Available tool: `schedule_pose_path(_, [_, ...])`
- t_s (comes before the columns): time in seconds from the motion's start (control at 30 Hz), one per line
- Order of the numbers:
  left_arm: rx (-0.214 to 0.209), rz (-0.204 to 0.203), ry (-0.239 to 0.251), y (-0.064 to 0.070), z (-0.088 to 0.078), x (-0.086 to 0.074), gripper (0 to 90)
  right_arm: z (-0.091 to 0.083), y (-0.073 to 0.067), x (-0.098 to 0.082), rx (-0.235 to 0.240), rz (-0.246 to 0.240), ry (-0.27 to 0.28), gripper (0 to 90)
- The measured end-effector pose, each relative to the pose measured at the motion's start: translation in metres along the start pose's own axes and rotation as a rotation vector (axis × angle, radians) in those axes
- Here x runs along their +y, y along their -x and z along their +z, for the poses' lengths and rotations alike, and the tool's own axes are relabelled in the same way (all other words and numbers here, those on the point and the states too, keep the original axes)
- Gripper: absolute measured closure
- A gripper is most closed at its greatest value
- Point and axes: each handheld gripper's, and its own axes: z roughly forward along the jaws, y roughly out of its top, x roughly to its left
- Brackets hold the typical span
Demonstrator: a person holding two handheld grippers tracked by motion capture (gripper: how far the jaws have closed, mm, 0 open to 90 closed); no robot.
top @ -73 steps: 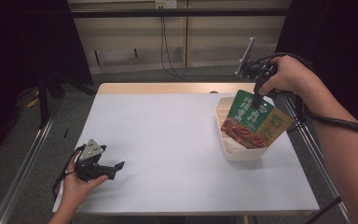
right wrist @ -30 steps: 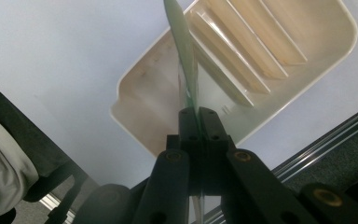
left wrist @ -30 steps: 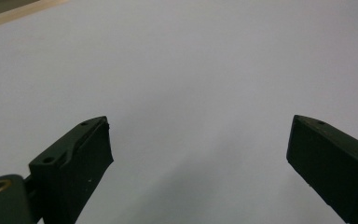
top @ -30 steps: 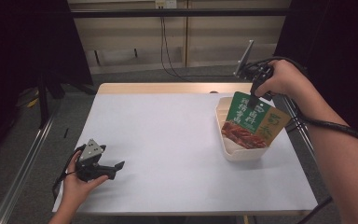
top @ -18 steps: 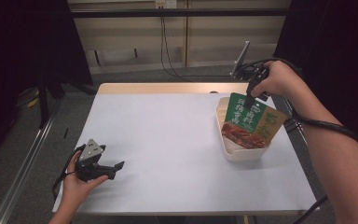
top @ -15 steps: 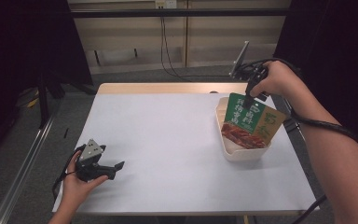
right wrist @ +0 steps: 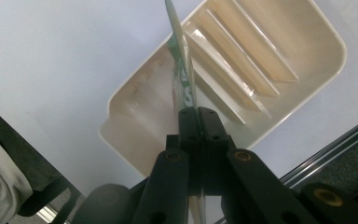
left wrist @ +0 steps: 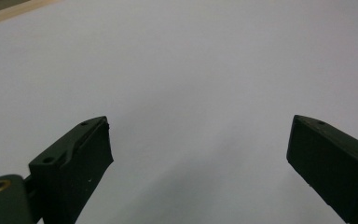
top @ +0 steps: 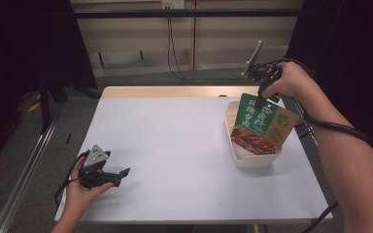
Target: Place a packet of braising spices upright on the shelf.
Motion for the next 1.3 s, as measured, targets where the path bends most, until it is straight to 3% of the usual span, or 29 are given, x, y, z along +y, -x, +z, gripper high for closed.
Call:
schedule_pose_path(0.4, [0.001,-0.007,-0.002,-0.001,-0.001,-0.001,6.4,0.002,0.012,-0.002,-0.001,0.010,0.035,88.8])
schedule_pose_path(0.57, [0.001,-0.010,0.002,-0.001,-0.001,-0.001,6.4,0.005,0.014,-0.001,0.008,0.023,0.047,84.0])
schedule_pose_path(0.83, [0.003,-0.014,0.006,-0.001,-0.001,-0.001,6.4,0.009,0.016,0.001,-0.011,0.013,0.066,68.5])
schedule_pose_path(1.3, [0.001,-0.013,0.004,0.000,-0.002,-0.001,6.4,0.006,0.015,0.001,-0.040,0.033,0.049,42.3])
